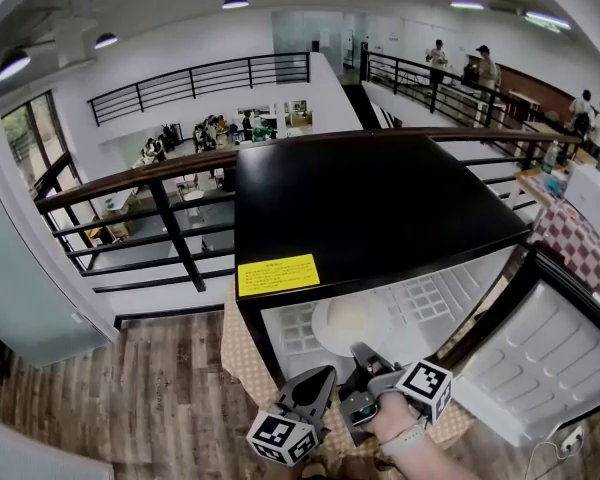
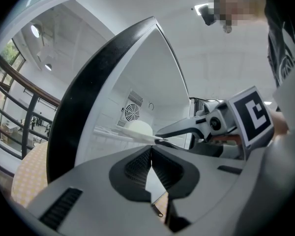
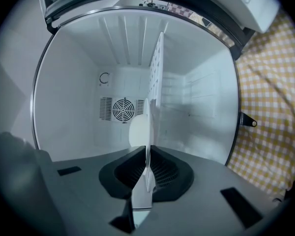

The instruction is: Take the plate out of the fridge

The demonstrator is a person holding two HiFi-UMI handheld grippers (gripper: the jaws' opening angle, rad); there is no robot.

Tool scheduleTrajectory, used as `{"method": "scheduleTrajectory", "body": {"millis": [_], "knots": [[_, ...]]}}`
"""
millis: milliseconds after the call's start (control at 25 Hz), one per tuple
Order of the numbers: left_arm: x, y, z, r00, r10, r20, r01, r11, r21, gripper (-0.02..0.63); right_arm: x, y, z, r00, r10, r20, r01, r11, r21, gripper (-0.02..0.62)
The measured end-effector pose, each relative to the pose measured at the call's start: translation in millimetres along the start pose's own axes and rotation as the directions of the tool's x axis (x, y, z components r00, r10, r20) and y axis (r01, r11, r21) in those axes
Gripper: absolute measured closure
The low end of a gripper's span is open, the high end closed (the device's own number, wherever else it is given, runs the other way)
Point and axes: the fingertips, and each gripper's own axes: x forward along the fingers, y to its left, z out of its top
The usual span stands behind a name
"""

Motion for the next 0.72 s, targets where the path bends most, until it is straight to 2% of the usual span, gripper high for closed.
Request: {"method": "scheduleTrajectory", "body": {"millis": [240,440,640,720], "knots": [[-1.3,0.8,0.9,1.0,0.005,0.003,-0.005,1.0,-0.001,0.597,-3.0,7.5,-3.6,0.999,0.037,-0.007,-0.038,0.998,-0.056,0.542],[-0.1,0.2,-2.2,1.0,0.0,-0.003,0.0,1.0,-0.002,0.597,4.8,9.5,-4.2,0.997,0.068,-0.035,-0.07,0.995,-0.072,0.488],[1.8,-1.2,-3.2,1.0,-0.007,-0.006,0.007,1.0,-0.001,0.597,12.8,2.1,2.1,0.997,0.072,-0.028,-0.072,0.997,-0.027,0.494],[1.4,-0.3,-4.0,1.0,-0.008,-0.008,0.008,1.0,-0.003,0.597,12.0,-1.2,1.9,0.997,0.071,-0.026,-0.072,0.997,-0.021,0.533]]}}
